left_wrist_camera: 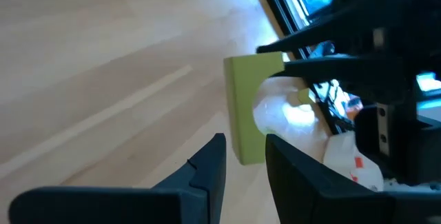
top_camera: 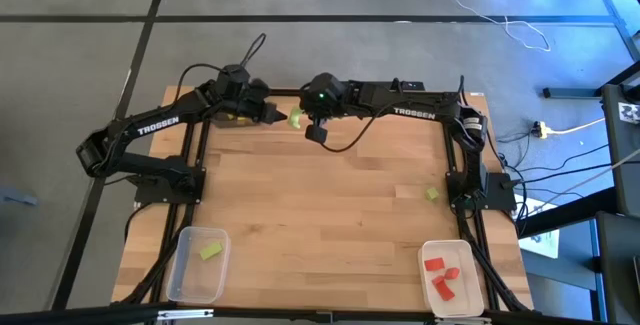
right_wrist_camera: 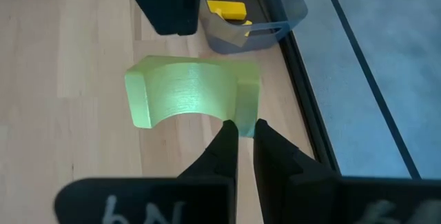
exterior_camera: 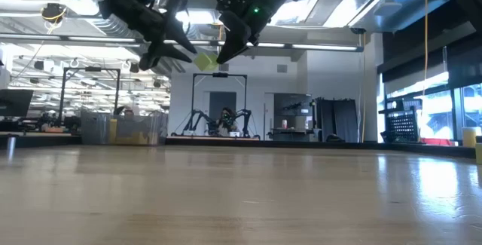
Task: Sort & place blocks by color
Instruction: Put the top green block into the transparent bin
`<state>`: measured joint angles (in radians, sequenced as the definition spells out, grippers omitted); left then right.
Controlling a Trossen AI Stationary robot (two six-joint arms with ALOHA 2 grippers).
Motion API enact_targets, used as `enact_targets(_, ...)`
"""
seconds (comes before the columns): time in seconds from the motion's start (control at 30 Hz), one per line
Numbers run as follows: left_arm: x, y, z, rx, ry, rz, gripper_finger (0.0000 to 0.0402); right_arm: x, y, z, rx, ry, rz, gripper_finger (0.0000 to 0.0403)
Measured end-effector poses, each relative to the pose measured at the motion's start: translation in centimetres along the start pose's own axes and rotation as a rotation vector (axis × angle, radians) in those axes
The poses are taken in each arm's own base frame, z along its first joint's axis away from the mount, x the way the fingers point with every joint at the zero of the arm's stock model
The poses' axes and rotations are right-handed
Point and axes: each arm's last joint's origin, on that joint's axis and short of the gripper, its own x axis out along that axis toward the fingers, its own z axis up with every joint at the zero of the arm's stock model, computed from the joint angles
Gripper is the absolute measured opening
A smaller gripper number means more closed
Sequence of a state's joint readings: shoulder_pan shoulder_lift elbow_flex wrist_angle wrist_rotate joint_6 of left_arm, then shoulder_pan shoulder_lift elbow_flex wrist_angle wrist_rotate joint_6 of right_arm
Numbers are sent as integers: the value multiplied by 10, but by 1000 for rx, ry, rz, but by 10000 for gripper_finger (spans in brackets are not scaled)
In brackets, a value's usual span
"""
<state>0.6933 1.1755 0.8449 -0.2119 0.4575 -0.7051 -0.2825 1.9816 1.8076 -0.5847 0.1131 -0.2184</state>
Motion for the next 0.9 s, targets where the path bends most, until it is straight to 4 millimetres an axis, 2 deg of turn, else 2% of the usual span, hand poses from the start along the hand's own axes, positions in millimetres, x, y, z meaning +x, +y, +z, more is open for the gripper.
enact_targets(0.33, 6, 5, 1, -9, -19, 50, 94, 0, 0, 1, 1, -14, -3, 21)
enact_targets(0.9, 11, 4, 3, -14, -3, -14, 94, 0, 0, 2, 2, -18, -3, 21)
